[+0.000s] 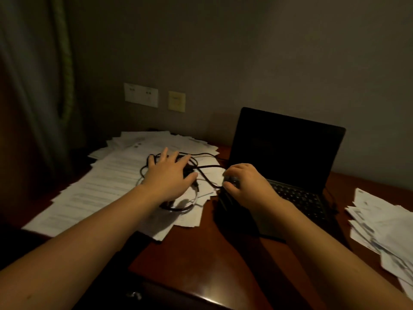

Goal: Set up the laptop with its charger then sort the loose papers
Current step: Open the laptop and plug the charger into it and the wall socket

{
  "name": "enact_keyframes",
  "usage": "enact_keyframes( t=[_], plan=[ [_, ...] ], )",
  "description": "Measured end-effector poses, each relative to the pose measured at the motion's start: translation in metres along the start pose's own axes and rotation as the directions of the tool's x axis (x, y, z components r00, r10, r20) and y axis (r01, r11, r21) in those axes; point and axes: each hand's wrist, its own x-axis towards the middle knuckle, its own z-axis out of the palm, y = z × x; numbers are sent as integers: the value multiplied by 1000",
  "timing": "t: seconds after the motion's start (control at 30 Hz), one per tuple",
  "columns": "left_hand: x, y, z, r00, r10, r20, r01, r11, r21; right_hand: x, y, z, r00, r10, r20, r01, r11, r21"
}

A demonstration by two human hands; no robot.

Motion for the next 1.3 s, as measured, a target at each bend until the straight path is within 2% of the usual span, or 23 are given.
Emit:
enact_keyframes(
  t=[0.17, 0.47, 0.53, 0.67, 0.8, 0.87, 1.0, 1.13, 1.3],
  plan=[
    [-13, -54, 2, 993, -110, 41, 114, 987, -114, 10, -33, 11, 997, -56, 45, 56, 998, -10],
    [-1, -78, 2, 996, -85, 14, 86, 971, -224, 53, -53, 24, 973, -211, 96, 215, 976, -30],
    [6, -82, 4, 996, -88, -6, 83, 964, -254, 66, -62, 31, 942, -307, 140, 316, 947, -55],
    [16, -97, 13, 998, -57, -28, 44, 939, -342, 84, -83, 47, 814, -497, 300, 556, 816, -158],
    [25, -108, 17, 999, 11, -48, -32, 892, -451, 96, -92, 46, 765, -544, 346, 631, 741, -230],
    [30, -110, 15, 999, 14, -51, -38, 860, -508, 102, -91, 36, 781, -549, 297, 616, 753, -230],
    [34, -115, 14, 1000, -23, -13, 9, 769, -639, 117, -83, 8, 876, -452, 167, 474, 871, -129],
    [33, -117, 18, 999, 23, -22, -31, 788, -615, 130, -74, -13, 950, -295, 106, 288, 955, 73],
    [36, -113, 17, 988, 20, -151, -106, 801, -589, 146, -57, -27, 987, -118, -105, 146, 939, 311]
  ],
)
